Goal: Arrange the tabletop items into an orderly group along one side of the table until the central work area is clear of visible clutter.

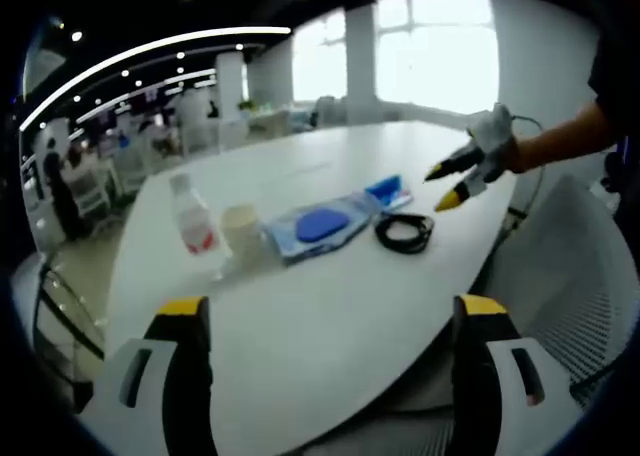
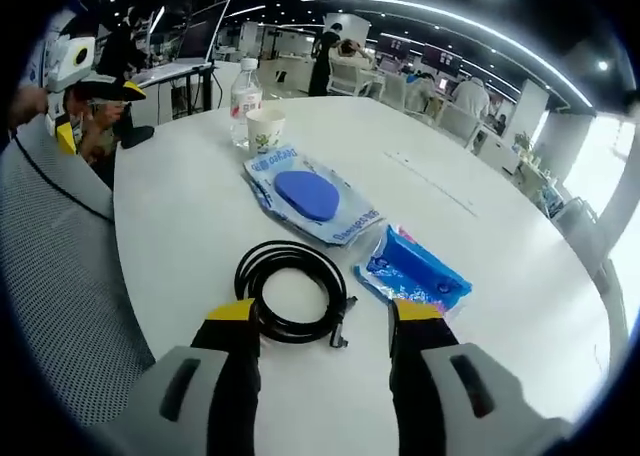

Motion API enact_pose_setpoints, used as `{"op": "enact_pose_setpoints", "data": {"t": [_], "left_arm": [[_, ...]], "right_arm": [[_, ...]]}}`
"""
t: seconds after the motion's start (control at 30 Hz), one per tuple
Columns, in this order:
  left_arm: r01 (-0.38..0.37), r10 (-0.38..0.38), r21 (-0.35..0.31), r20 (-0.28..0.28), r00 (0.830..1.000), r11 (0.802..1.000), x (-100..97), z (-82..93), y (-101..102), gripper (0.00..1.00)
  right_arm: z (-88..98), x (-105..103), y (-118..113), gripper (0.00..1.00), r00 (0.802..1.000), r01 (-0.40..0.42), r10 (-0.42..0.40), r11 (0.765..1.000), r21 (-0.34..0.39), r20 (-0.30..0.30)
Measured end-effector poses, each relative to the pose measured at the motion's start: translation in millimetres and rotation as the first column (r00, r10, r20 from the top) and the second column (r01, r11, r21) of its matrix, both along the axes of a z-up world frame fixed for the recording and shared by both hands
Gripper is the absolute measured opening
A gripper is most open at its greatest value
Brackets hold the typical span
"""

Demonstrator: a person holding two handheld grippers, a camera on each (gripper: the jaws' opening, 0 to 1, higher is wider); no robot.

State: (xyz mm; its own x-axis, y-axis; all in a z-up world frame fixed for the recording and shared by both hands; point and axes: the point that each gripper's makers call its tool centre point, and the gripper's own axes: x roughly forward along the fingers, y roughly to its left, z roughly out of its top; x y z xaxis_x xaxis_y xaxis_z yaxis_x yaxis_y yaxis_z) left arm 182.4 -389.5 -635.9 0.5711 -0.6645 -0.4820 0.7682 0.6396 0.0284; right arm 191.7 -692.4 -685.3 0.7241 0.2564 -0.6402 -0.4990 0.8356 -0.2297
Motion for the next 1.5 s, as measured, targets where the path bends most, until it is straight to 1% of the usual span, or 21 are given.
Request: {"op": "enact_pose_setpoints", "data": {"t": [0.03, 0.13, 0.23, 0.33, 0.47, 0.6, 0.77, 0.87, 0.93, 1.07, 1.23, 1.37, 1.5], "left_arm": [[0.000, 0.000, 0.002, 0.001, 1.000, 1.000, 0.1, 0.0, 0.4, 0.98], [-0.002, 0.002, 0.009, 0.005, 1.000, 1.000, 0.5, 0.4, 2.1, 0.98], [-0.001, 0.001, 0.011, 0.010, 1.000, 1.000, 0.7, 1.3, 2.3, 0.98], [0.000, -0.001, 0.023, 0.022, 1.000, 1.000, -0.1, 5.4, 1.8, 0.98], [-0.002, 0.002, 0.003, 0.033, 0.999, 1.000, 0.1, 8.6, 1.1, 0.98], [-0.019, 0.019, -0.009, 0.032, 0.999, 1.000, 1.4, 8.6, 4.0, 0.99], [-0.021, 0.022, -0.015, 0.034, 0.999, 1.000, 1.0, 9.8, 4.2, 0.99], [-0.019, 0.020, -0.023, 0.037, 0.999, 1.000, 0.8, 11.2, 3.1, 0.99], [-0.020, 0.020, -0.025, 0.032, 0.999, 0.999, -0.2, 11.0, 3.2, 0.99], [-0.022, 0.023, -0.034, 0.035, 0.999, 0.999, -0.3, 13.1, 3.9, 0.99], [-0.033, 0.035, -0.046, 0.031, 0.999, 0.998, -2.3, 15.8, 6.6, 1.00], [-0.043, 0.044, -0.055, 0.031, 0.999, 0.998, -7.2, 18.4, 9.1, 1.00], [-0.053, 0.055, -0.074, 0.028, 0.998, 0.996, -11.2, 18.5, 10.9, 1.00]], "right_arm": [[2.1, -3.6, -1.8, 0.53, 1.000, 0.020, -0.020, 1.000, 0.010, 0.004], [7.0, -11.1, -4.0, 0.55, 0.999, 0.042, -0.042, 0.999, 0.021, 0.013], [13.8, -17.4, -4.4, 0.58, 0.997, 0.073, -0.074, 0.996, 0.051, 0.030], [20.0, -24.0, -5.6, 0.62, 0.994, 0.096, -0.099, 0.993, 0.068, 0.044], [27.5, -31.0, -5.5, 0.70, 0.989, 0.126, -0.133, 0.986, 0.108, 0.062], [32.9, -38.7, -6.6, 0.73, 0.984, 0.152, -0.163, 0.979, 0.133, 0.076], [37.6, -45.1, -8.0, 0.79, 0.978, 0.175, -0.190, 0.971, 0.161, 0.085], [44.4, -51.8, -10.0, 0.81, 0.969, 0.200, -0.225, 0.958, 0.203, 0.106], [46.3, -54.7, -10.4, 0.85, 0.966, 0.207, -0.236, 0.953, 0.220, 0.111], [49.9, -59.5, -9.9, 0.89, 0.961, 0.214, -0.249, 0.945, 0.247, 0.120], [52.2, -65.5, -12.9, 0.91, 0.955, 0.232, -0.270, 0.937, 0.259, 0.123], [52.7, -71.0, -13.9, 0.94, 0.952, 0.238, -0.280, 0.933, 0.268, 0.128], [51.8, -75.9, -15.8, 0.98, 0.948, 0.246, -0.288, 0.933, 0.261, 0.134]]}}
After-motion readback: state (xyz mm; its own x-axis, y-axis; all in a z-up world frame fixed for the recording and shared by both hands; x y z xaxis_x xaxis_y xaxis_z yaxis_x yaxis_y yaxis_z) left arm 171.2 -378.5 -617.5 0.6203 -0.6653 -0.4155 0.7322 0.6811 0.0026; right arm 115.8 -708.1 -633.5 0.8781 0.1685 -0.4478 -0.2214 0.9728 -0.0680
